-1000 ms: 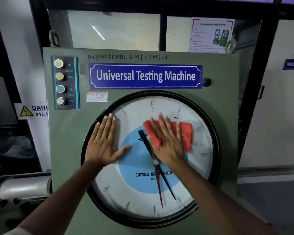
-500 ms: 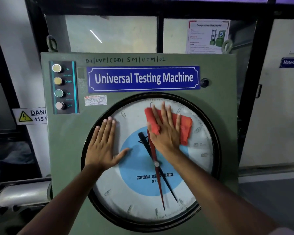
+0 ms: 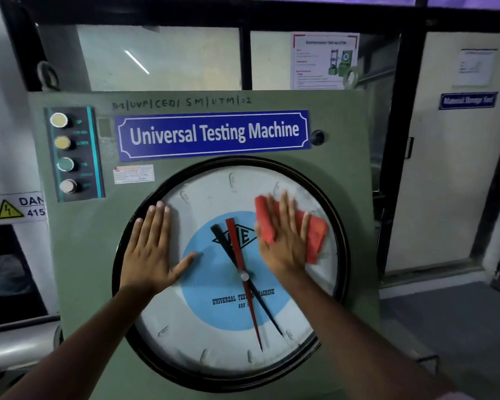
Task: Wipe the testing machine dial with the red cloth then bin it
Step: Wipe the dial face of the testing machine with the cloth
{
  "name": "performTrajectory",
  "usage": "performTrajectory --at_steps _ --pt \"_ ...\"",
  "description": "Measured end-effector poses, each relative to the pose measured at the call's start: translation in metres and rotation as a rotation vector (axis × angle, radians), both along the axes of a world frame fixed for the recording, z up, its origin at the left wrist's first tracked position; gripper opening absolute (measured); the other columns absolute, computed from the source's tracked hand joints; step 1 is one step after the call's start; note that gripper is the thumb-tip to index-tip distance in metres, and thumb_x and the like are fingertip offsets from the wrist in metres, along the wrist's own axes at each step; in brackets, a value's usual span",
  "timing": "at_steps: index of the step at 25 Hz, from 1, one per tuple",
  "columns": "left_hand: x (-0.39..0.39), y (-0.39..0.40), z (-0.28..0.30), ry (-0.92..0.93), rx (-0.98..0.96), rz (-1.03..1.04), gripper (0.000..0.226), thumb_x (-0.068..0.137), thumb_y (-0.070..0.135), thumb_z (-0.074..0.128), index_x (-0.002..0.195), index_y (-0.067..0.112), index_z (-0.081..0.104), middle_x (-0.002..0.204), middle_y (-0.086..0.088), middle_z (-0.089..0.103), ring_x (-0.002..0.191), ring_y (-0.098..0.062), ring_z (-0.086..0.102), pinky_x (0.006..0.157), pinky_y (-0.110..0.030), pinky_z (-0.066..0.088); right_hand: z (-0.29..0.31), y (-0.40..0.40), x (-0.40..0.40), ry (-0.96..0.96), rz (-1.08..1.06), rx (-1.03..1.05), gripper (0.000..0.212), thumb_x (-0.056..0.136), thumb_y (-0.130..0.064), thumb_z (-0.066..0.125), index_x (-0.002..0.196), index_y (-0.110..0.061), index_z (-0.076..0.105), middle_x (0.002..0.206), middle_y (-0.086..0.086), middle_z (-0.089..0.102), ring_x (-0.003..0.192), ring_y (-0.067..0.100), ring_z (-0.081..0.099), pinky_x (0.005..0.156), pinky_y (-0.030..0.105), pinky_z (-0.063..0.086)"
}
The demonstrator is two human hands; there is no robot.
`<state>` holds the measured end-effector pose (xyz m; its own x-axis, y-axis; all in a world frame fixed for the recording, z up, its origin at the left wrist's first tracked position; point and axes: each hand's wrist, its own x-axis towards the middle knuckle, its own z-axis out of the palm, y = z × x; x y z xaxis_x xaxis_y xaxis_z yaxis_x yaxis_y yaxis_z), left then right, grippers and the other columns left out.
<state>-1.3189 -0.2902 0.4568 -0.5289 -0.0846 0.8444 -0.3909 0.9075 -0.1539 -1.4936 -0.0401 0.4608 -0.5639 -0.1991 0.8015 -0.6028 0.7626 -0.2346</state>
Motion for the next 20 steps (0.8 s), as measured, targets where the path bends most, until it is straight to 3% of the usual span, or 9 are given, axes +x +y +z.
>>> performTrajectory --at_steps 3,8,13,17,20 --pt "0.0 0.005 0.001 0.006 0.005 -0.011 0.112 0.094 0.079 0.038 0.174 0.009 0.004 0.184 -0.007 -0.003 0.17 -0.024 0.001 0.138 -0.042 0.0 -0.04 0.022 0.008 0.039 0.076 0.119 0.069 0.107 -0.056 0.028 0.17 -0.031 0.014 0.178 0.003 0.007 0.164 0.022 0.005 0.128 0.061 0.019" --pt "0.001 0.006 0.002 -0.012 0.004 0.004 0.112 0.093 0.078 0.038 0.173 0.007 0.005 0.183 -0.01 -0.001 0.17 -0.024 0.0 0.138 -0.041 -0.003 0.038 0.002 -0.012 -0.143 0.034 -0.053 0.071 0.107 -0.057 0.024 0.169 -0.035 -0.002 0.178 0.002 -0.01 0.164 0.021 -0.01 0.131 0.056 -0.004" --pt "0.002 0.009 0.004 -0.031 0.017 0.01 0.113 0.093 0.079 0.035 0.172 0.003 0.007 0.182 -0.014 0.004 0.17 -0.024 -0.003 0.138 -0.042 -0.002 -0.047 0.029 0.013 -0.018 0.083 0.07 0.068 0.107 -0.059 0.021 0.17 -0.035 0.009 0.178 0.003 0.007 0.164 0.023 0.009 0.128 0.061 0.02" --pt "0.002 0.009 0.003 -0.03 0.01 0.01 0.113 0.094 0.079 0.034 0.172 0.002 0.008 0.182 -0.015 0.004 0.17 -0.024 -0.003 0.138 -0.043 -0.002 0.025 0.009 -0.01 -0.122 0.063 -0.02 0.071 0.107 -0.059 0.024 0.169 -0.037 0.001 0.176 0.0 -0.011 0.165 0.021 -0.004 0.131 0.059 0.002" --pt "0.002 0.008 0.005 -0.048 0.013 0.014 0.113 0.094 0.08 0.033 0.172 0.002 0.008 0.182 -0.015 0.004 0.17 -0.023 -0.004 0.138 -0.042 -0.003 -0.012 0.01 0.009 -0.065 0.012 0.039 0.072 0.107 -0.057 0.03 0.17 -0.033 0.003 0.178 0.004 -0.004 0.165 0.023 -0.001 0.131 0.059 0.005"
